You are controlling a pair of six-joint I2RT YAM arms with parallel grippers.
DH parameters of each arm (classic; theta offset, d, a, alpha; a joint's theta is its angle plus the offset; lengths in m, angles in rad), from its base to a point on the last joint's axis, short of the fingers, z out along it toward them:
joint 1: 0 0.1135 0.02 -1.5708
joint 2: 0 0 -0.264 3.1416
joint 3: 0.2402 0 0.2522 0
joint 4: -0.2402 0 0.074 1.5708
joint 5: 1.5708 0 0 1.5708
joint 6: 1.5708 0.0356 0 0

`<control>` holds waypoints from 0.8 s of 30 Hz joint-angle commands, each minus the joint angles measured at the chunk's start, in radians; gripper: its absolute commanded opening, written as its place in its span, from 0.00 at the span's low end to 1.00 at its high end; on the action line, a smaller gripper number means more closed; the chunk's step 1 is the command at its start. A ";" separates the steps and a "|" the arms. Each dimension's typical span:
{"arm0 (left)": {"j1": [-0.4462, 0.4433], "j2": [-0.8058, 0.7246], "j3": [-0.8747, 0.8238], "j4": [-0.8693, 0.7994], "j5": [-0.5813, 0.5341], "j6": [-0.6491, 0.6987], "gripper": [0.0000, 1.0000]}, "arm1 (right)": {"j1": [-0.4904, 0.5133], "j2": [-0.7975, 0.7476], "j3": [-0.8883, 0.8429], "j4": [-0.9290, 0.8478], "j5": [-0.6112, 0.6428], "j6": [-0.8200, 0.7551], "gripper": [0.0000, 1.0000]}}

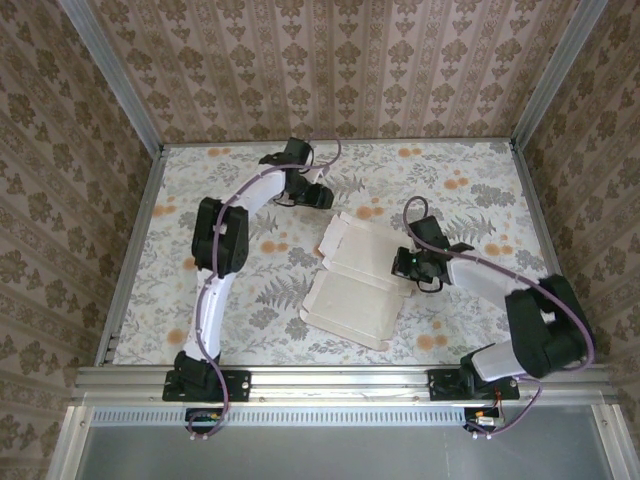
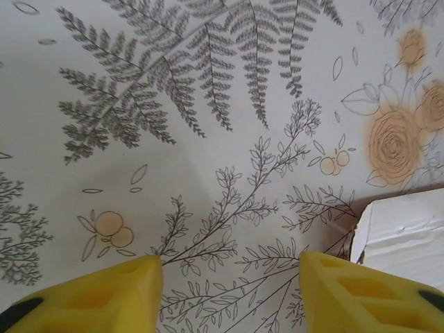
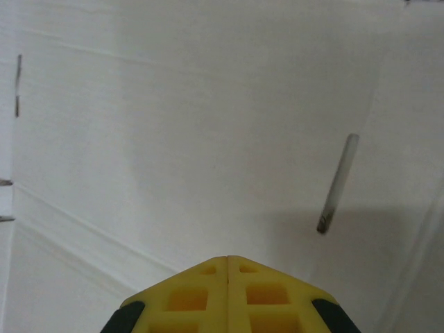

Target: Fold the paper box

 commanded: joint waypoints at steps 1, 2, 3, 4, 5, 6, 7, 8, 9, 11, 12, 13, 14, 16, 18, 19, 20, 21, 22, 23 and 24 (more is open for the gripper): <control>-0.026 0.039 0.088 -0.145 -0.070 0.048 0.53 | -0.003 0.069 0.039 0.037 -0.066 -0.024 0.03; -0.028 0.048 0.102 -0.157 -0.072 0.051 0.53 | -0.005 0.081 0.042 0.045 -0.068 -0.025 0.03; -0.030 0.058 0.115 -0.167 -0.073 0.053 0.53 | -0.004 0.096 0.043 0.049 -0.070 -0.022 0.03; -0.033 0.065 0.128 -0.175 -0.071 0.060 0.53 | -0.004 0.108 0.045 0.051 -0.069 -0.023 0.03; -0.037 0.072 0.139 -0.182 -0.064 0.067 0.53 | -0.003 0.119 0.046 0.050 -0.067 -0.023 0.03; -0.040 0.078 0.150 -0.188 -0.055 0.076 0.53 | -0.003 0.133 0.048 0.051 -0.066 -0.023 0.02; -0.043 0.082 0.161 -0.196 -0.042 0.087 0.53 | -0.003 0.143 0.047 0.054 -0.065 -0.021 0.02; -0.046 0.086 0.170 -0.204 -0.034 0.097 0.53 | -0.003 0.151 0.044 0.061 -0.067 -0.020 0.02; -0.051 0.092 0.179 -0.212 -0.030 0.105 0.53 | -0.004 0.158 0.039 0.071 -0.070 -0.017 0.02; -0.057 0.103 0.201 -0.234 -0.028 0.120 0.53 | -0.004 0.166 0.032 0.083 -0.073 -0.014 0.02; -0.059 0.109 0.213 -0.245 -0.025 0.125 0.53 | -0.004 0.169 0.030 0.086 -0.073 -0.014 0.02; -0.061 0.114 0.222 -0.252 -0.020 0.127 0.53 | -0.003 0.173 0.028 0.089 -0.073 -0.015 0.02; -0.062 0.121 0.233 -0.257 -0.015 0.127 0.53 | -0.003 0.175 0.026 0.090 -0.074 -0.015 0.01; -0.061 0.131 0.252 -0.271 -0.008 0.127 0.53 | -0.004 0.178 0.024 0.095 -0.074 -0.015 0.01; -0.064 0.136 0.264 -0.278 -0.009 0.124 0.53 | -0.004 0.177 0.021 0.095 -0.074 -0.016 0.01; -0.064 0.135 0.266 -0.279 -0.006 0.124 0.53 | -0.003 0.177 0.020 0.096 -0.073 -0.016 0.01; -0.064 0.133 0.268 -0.278 -0.004 0.124 0.54 | -0.004 0.178 0.022 0.097 -0.073 -0.016 0.02; -0.064 0.132 0.269 -0.276 0.004 0.125 0.53 | -0.003 0.179 0.020 0.097 -0.075 -0.018 0.01; -0.062 0.130 0.268 -0.271 0.021 0.126 0.53 | -0.004 0.181 0.020 0.097 -0.075 -0.019 0.02; -0.062 0.129 0.269 -0.270 0.036 0.127 0.53 | -0.004 0.181 0.019 0.096 -0.073 -0.021 0.01; -0.062 0.129 0.271 -0.270 0.047 0.131 0.53 | -0.004 0.184 0.018 0.097 -0.074 -0.022 0.01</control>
